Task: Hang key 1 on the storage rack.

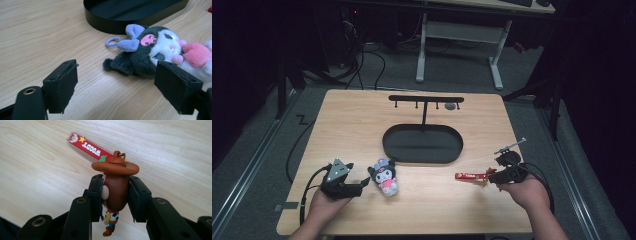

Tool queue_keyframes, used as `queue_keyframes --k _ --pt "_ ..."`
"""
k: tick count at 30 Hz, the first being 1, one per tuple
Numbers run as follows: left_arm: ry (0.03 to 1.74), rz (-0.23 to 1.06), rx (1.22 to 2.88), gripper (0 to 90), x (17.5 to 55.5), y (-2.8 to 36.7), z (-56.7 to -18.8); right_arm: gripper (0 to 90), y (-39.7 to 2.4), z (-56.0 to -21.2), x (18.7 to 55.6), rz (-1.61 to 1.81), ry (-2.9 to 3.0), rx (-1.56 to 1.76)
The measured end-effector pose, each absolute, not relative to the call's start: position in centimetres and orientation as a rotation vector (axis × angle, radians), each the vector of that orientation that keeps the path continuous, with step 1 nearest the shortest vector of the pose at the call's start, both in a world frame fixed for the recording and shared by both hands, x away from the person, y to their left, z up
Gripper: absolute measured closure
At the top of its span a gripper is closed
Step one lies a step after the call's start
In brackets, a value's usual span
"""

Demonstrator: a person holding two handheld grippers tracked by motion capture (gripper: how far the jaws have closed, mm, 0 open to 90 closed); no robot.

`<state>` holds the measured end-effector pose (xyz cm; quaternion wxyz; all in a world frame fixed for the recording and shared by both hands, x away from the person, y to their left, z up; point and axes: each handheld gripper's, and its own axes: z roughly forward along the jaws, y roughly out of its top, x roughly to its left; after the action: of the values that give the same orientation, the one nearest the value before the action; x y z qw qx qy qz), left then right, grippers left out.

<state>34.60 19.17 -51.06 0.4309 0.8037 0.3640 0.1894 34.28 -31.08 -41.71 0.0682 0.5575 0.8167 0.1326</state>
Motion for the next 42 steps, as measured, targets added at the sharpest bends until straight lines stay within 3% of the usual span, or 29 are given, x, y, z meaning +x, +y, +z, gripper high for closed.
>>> queue_keyframes --k 32,42 --pt "0.924 0.468 1.995 19.8 34.7 19.4 -51.1 66.9 -29.5 -32.9 33.8 0.395 2.483 1.58" --pt "0.947 0.471 1.992 19.4 34.3 20.4 -51.1 66.9 -28.3 -32.4 34.1 0.421 2.49 1.537"
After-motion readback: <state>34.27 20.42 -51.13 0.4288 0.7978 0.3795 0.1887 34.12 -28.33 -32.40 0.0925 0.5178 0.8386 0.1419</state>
